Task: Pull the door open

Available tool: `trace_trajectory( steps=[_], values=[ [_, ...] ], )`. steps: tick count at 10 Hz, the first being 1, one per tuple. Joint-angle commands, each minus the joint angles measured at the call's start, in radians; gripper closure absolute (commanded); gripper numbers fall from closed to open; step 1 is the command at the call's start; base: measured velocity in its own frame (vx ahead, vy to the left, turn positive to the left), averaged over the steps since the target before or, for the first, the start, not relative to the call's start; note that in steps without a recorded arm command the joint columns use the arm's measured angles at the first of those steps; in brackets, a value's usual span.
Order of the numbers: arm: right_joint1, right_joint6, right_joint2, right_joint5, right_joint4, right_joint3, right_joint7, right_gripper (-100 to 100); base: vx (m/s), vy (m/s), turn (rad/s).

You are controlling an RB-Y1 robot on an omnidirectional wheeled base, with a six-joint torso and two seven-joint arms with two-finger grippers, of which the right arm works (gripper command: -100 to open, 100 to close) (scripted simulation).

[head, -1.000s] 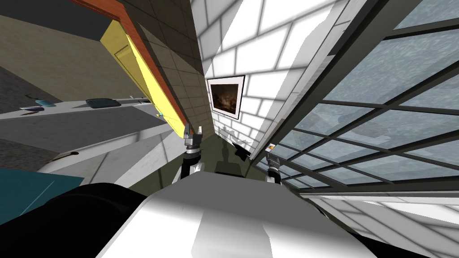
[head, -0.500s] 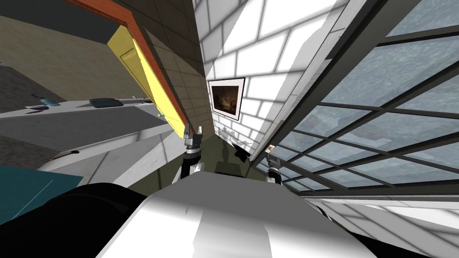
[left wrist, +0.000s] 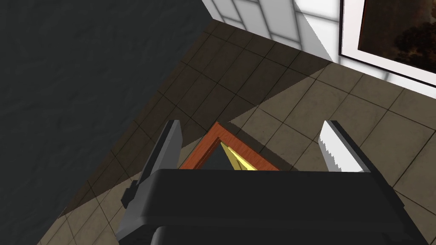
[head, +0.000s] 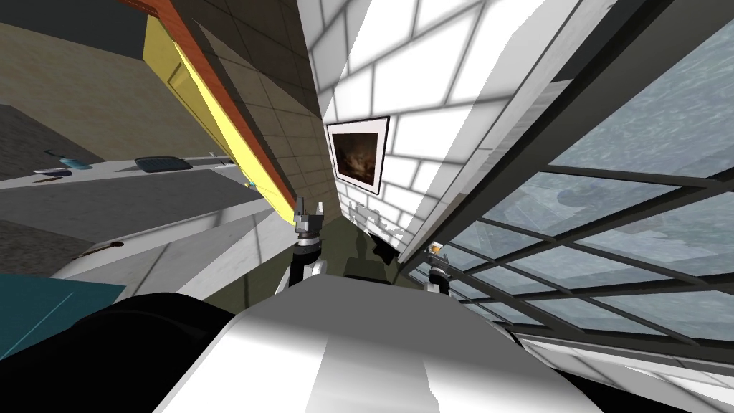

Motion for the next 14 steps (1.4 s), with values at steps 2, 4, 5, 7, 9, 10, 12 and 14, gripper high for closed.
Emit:
trace_trajectory(
  steps=[2,4,5,7,9,10,12,14],
  values=[
    [-0.001,0.0,0.001,-0.002,0.002,-0.002,0.003,-100,0.152,-0.065,0.018],
    [-0.001,0.0,0.001,-0.002,0.002,-0.002,0.003,100,-0.028,0.012,0.006],
    [-0.001,0.0,0.001,-0.002,0.002,-0.002,0.003,100,-0.024,0.01,-0.004],
    [-0.001,0.0,0.001,-0.002,0.002,-0.002,0.003,100,-0.01,0.003,0.001],
    [0.001,0.003,0.002,-0.005,0.0,0.003,-0.033,100,-0.002,-0.001,0.01],
    [0.001,0.003,0.002,-0.007,-0.001,0.004,-0.046,100,-0.011,-0.005,0.014],
    [0.003,0.004,0.002,-0.011,-0.003,0.007,-0.078,100,-0.013,-0.004,0.011],
    [0.005,0.005,0.001,-0.017,-0.007,0.013,-0.129,100,-0.013,-0.004,0.015]
  ],
)
